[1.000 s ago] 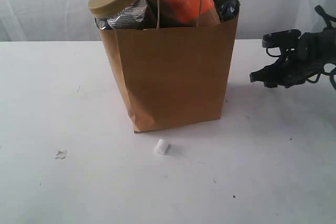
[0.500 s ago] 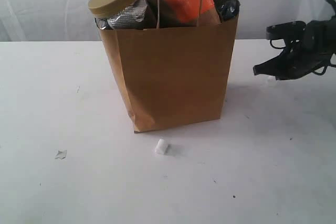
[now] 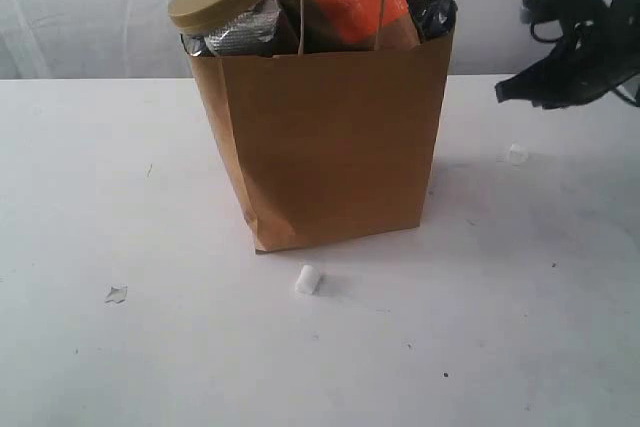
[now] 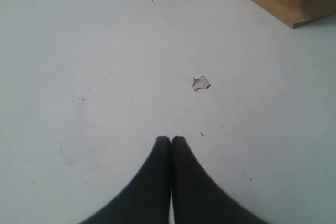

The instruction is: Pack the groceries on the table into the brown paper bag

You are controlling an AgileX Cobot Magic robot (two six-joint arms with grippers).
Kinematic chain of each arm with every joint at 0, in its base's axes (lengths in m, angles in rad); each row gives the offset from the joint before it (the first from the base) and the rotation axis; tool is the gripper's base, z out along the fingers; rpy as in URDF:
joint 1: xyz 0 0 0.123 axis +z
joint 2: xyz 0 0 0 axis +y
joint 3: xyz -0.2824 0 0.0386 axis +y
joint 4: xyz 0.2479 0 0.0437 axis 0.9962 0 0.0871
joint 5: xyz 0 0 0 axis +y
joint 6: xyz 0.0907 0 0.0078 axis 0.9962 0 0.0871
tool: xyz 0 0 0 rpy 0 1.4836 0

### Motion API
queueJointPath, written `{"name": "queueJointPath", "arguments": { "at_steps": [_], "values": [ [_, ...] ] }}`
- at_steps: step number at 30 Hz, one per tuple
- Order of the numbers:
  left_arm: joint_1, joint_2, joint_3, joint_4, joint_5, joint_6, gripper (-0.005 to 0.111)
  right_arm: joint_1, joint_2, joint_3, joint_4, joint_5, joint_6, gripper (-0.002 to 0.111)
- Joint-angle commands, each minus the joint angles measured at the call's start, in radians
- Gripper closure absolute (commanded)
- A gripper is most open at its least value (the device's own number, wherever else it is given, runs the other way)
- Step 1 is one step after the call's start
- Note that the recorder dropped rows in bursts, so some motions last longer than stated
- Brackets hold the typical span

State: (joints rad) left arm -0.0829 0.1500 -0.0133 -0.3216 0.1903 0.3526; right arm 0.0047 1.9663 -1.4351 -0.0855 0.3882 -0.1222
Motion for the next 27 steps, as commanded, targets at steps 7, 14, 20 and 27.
{"name": "queueJointPath", "arguments": {
  "at_steps": [7,14,20,27],
  "values": [
    [-0.007,-0.005,0.004,-0.011,-0.002,-0.006,0.107,-0.005,0.208,-0.095,0.008,-0.004,0.058,0.046],
    [-0.007,-0.005,0.004,-0.011,-0.002,-0.006,0.107,-0.005,0.251,-0.125,0.008,-0.036,0.09,0.046],
    [-0.007,-0.005,0.004,-0.011,-0.002,-0.006,0.107,-0.005,0.269,-0.127,0.008,-0.039,0.093,0.056],
    [-0.007,-0.005,0.004,-0.011,-0.002,-0.006,0.107,-0.005,0.283,-0.127,0.006,-0.036,0.093,0.068]
  ]
}}
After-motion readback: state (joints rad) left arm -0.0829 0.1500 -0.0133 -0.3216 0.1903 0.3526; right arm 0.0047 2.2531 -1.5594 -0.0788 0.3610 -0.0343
